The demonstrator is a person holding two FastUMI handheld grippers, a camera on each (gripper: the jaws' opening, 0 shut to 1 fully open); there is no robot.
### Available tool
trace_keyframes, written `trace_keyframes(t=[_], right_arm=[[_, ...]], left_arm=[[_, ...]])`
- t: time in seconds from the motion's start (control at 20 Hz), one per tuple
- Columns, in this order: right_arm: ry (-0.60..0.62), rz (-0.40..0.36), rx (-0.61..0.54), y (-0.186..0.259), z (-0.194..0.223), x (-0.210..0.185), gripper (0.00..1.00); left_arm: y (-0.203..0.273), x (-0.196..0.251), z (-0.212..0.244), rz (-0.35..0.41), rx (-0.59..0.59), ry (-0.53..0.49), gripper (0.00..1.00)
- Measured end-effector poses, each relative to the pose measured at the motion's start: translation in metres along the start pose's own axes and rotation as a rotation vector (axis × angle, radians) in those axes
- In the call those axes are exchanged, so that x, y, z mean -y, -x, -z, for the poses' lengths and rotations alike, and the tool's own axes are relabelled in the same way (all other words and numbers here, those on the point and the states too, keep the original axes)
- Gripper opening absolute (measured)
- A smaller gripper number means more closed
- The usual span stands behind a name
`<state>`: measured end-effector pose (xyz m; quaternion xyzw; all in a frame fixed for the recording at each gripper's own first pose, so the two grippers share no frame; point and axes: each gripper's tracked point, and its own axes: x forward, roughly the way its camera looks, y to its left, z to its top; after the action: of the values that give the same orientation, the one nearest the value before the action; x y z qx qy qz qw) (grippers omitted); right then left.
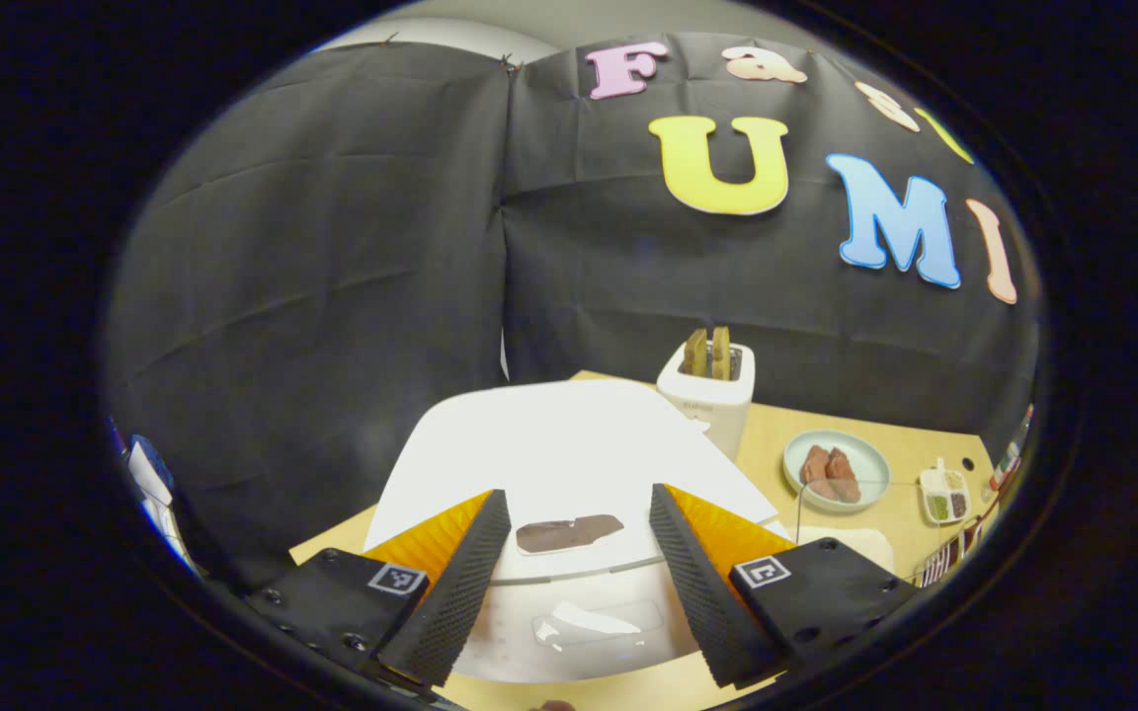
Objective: Close the left gripper, press the button to open the rice cooker; take a wooden spoon from the chopstick holder with the right hand, scoop a spoonful of rice and pour it into the rice cooker, then put the wooden spoon back into the chopstick holder.
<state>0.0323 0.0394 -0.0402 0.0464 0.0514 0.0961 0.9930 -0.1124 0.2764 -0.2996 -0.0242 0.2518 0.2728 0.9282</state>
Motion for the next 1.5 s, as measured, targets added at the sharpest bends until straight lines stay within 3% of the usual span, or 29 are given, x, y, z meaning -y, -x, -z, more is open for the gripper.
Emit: trace_keyframes(t=[0.2, 0.45, 0.55, 0.65, 0.85, 0.95, 1.0, 1.2, 1.5], right_arm=[[-0.01, -0.017, -0.013, -0.001, 0.006, -0.008, 0.96], [-0.018, -0.045, -0.013, 0.004, 0.008, -0.014, 0.96], [-0.013, -0.045, -0.011, 0.007, 0.006, -0.011, 0.96], [-0.004, -0.03, 0.005, 0.01, 0.0, -0.001, 0.96], [-0.007, 0.006, 0.025, 0.016, -0.008, 0.016, 0.96], [0.011, 0.024, 0.066, 0.02, -0.025, 0.024, 0.96], [0.031, 0.027, 0.081, 0.024, -0.031, 0.024, 0.96], [0.125, 0.049, 0.127, 0.036, -0.057, 0.025, 0.96], [0.134, 0.0, 0.114, 0.056, -0.076, 0.016, 0.96]], left_arm=[[0.0, 0.002, -0.001, 0.038, -0.089, -0.003, 1.0], [-0.002, -0.002, -0.004, 0.047, -0.093, -0.002, 0.95], [0.007, 0.005, -0.009, 0.078, -0.094, -0.002, 1.0], [0.026, 0.019, -0.041, 0.128, -0.001, 0.0, 0.99], [0.06, 0.064, -0.122, 0.2, 0.193, -0.091, 0.95], [0.083, 0.1, -0.163, 0.27, 0.264, -0.07, 0.98], [0.096, 0.113, -0.183, 0.298, 0.304, -0.053, 0.93], [0.143, 0.157, -0.25, 0.38, 0.426, -0.032, 0.98], [0.217, 0.184, -0.316, 0.422, 0.54, -0.018, 0.93]])
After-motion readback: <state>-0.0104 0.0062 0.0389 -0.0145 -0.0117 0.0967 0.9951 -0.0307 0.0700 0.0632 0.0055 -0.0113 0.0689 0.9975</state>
